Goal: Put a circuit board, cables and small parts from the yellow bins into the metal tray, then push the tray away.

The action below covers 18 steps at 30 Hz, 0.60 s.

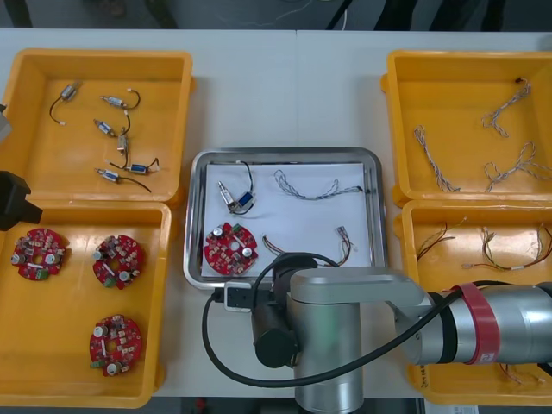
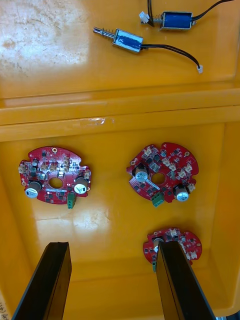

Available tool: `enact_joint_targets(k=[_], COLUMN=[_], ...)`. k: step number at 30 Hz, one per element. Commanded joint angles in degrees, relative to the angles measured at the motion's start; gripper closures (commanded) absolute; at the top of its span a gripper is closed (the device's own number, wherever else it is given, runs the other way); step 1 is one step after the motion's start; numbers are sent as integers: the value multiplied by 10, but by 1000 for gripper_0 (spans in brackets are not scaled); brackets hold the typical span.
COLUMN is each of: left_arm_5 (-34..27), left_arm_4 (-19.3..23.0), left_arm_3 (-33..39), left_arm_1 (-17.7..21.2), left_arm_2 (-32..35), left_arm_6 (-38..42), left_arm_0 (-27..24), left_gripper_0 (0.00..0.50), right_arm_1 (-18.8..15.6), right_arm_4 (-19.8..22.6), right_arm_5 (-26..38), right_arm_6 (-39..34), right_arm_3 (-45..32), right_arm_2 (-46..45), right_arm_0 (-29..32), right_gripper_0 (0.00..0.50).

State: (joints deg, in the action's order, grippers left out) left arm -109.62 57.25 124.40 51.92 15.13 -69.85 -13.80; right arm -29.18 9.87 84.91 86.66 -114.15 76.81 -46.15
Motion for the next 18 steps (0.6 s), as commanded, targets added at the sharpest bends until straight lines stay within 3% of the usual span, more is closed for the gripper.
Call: enact_joint_targets(k=[1,18], left_arm_5=[-4,-4], left_arm_4=[-4,-4], left_arm_3=[3,3], left_arm_1=[27,27], left_arm_2=[15,15], left_arm_6=[-14,-14], left_arm_0=[7,7], left_gripper_0=[0,0], right_arm_1=[-18,-24], right_arm_4=[-1,17], right_arm_5=[-6,-6], right_arm_6=[-23,-33], right_arm_3=[-7,19], right_arm_2=[11,11], right_arm_0=[-32,-98], right_gripper_0=[500,500])
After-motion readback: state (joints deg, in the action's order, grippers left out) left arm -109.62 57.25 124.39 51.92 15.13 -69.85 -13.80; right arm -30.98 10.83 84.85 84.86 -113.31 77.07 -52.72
